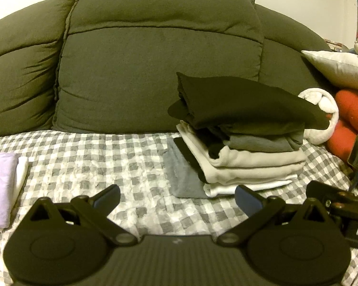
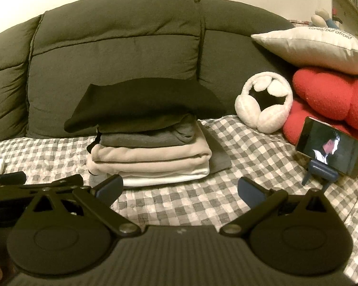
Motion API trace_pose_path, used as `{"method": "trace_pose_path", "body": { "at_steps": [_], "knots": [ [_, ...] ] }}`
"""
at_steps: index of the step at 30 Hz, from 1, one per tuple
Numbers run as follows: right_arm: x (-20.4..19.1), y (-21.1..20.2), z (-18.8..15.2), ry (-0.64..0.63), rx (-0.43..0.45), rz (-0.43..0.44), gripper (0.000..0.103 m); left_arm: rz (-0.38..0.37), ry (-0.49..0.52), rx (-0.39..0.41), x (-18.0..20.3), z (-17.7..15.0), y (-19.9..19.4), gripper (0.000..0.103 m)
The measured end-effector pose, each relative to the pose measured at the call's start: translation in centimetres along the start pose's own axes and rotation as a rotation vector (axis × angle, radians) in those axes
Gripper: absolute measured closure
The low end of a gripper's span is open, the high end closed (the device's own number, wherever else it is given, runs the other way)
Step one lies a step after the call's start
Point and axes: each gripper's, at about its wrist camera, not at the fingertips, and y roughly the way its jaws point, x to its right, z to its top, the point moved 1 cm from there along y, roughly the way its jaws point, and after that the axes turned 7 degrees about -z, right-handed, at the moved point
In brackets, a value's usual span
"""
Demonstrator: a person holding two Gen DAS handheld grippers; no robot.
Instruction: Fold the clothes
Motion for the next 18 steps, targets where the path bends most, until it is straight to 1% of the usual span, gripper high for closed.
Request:
{"method": "trace_pose_path", "body": {
  "at_steps": [11,18],
  "knots": [
    [0.08,0.18,-0.18,0.006,-0.005,-0.018,0.000,0.010,0.010,0.019,0.17,0.47,-0.11,0.001],
    [0.23,0.18,-0.18,0.011,-0.004,-0.025,0.000,0.011,0.024,0.019,0.31,0.54,-0.19,0.001]
  ]
}}
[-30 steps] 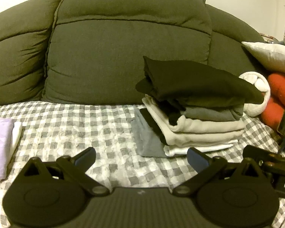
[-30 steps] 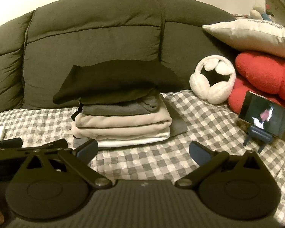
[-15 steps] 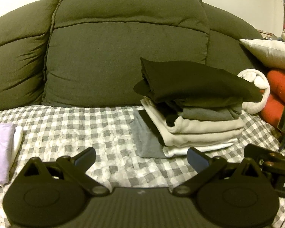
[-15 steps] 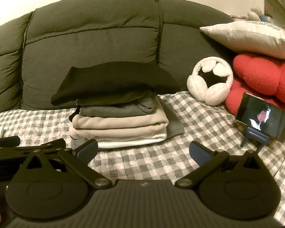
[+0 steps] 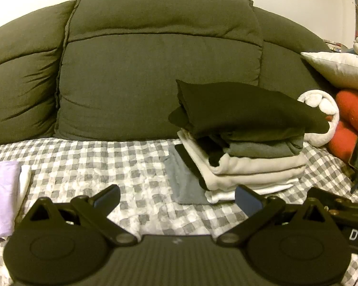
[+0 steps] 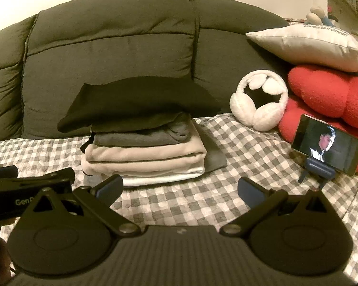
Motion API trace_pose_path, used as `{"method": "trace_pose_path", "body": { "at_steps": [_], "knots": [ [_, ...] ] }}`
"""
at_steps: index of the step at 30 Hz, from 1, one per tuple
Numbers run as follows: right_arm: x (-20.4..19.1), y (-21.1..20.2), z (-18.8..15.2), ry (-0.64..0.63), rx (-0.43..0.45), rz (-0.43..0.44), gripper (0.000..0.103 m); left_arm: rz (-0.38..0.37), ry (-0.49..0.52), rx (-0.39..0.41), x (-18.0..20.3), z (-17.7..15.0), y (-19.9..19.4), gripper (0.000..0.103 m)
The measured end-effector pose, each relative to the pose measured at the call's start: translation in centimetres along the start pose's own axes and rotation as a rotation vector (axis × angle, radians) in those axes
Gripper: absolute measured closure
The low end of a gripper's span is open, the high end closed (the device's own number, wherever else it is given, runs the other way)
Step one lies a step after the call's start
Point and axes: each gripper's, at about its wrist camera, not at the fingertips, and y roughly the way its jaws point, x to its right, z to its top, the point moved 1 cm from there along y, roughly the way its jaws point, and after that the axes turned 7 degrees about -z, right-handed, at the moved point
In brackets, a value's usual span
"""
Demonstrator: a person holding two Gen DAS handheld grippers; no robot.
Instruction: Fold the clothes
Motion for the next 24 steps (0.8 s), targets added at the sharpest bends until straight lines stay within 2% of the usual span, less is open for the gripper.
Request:
{"method": "trace_pose_path", "body": {
  "at_steps": [17,24],
  "knots": [
    [0.1,0.4,-0.1,0.011,-0.015,-0.015,0.000,0.056,0.071,-0.009,0.8,0.3,0.1,0.001],
    [0.4,0.7,-0.1,0.021,-0.016,-0.033,0.000,0.053,0.084,0.000,1.1,0.2,0.0,0.001]
  ]
}}
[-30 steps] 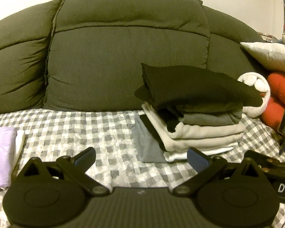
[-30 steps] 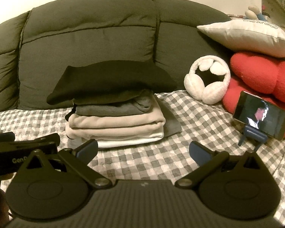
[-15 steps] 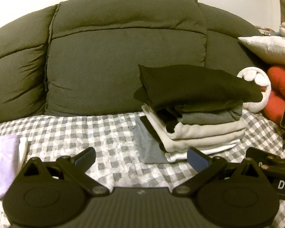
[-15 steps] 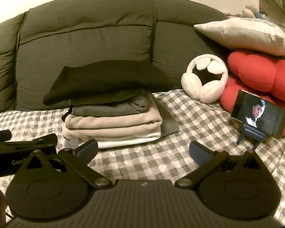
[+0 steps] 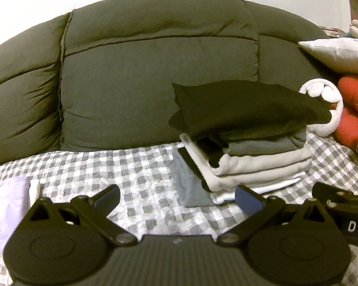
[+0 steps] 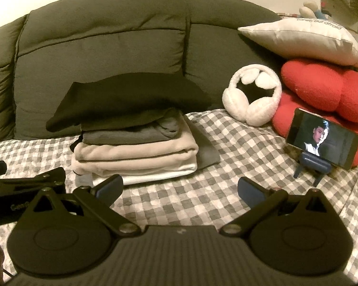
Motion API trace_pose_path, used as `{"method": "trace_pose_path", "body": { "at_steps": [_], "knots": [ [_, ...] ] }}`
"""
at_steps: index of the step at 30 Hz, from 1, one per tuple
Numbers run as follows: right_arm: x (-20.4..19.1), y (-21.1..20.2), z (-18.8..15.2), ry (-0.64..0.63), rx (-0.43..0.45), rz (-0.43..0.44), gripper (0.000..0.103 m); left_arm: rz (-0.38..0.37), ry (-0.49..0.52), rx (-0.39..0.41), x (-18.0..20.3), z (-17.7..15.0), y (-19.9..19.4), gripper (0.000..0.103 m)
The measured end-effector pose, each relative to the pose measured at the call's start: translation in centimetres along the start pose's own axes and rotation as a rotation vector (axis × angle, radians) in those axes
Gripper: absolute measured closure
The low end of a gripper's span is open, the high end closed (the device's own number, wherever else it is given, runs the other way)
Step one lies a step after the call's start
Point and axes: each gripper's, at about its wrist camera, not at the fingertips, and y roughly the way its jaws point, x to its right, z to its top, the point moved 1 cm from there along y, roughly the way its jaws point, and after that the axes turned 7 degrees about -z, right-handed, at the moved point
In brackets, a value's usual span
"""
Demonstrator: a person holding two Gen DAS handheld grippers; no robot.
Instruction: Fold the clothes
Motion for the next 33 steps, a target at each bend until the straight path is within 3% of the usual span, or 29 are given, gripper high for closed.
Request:
{"method": "trace_pose_path", "body": {
  "at_steps": [33],
  "knots": [
    [-0.11,0.48,-0.29,-0.001,-0.017,-0.019,0.000,-0.017,-0.032,-0.036,-0.26,-0.33,0.66,0.001]
  ]
}}
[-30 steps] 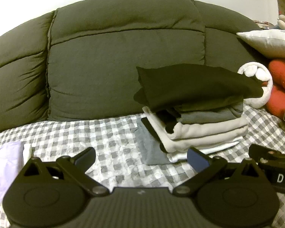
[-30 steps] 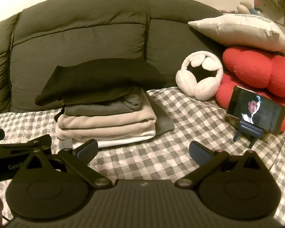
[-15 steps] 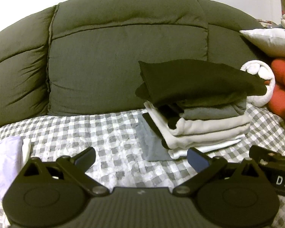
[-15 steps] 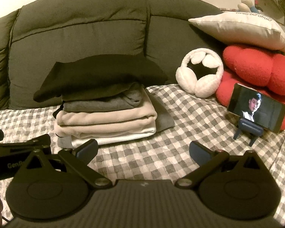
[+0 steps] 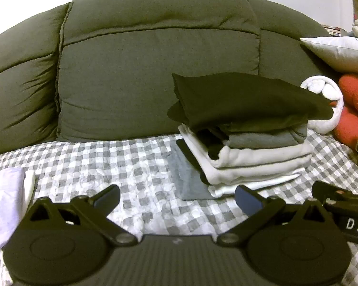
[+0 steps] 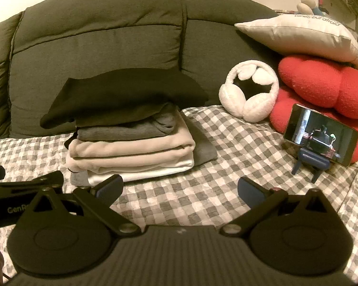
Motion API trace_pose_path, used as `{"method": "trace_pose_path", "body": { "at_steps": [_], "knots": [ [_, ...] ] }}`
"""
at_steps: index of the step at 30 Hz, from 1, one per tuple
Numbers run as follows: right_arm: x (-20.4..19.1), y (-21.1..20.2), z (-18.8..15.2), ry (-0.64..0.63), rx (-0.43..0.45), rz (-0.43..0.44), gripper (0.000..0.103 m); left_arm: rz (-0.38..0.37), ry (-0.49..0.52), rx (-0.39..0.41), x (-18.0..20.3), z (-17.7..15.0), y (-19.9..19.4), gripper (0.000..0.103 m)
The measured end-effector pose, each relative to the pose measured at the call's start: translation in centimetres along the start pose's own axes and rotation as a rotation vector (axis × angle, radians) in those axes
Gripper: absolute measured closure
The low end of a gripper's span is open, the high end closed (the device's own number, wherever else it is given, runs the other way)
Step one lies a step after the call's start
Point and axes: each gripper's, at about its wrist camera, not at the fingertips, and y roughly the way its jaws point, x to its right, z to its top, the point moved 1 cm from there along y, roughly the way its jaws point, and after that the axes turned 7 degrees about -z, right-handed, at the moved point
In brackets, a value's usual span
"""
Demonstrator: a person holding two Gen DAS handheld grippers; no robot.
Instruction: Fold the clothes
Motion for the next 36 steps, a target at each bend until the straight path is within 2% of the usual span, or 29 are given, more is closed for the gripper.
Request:
{"method": "trace_pose_path", "body": {
  "at_steps": [36],
  "knots": [
    [0.25,0.09,0.00,0.007,-0.003,-0.005,0.000,0.006,0.016,0.001,0.25,0.04,0.06,0.001]
  ]
}}
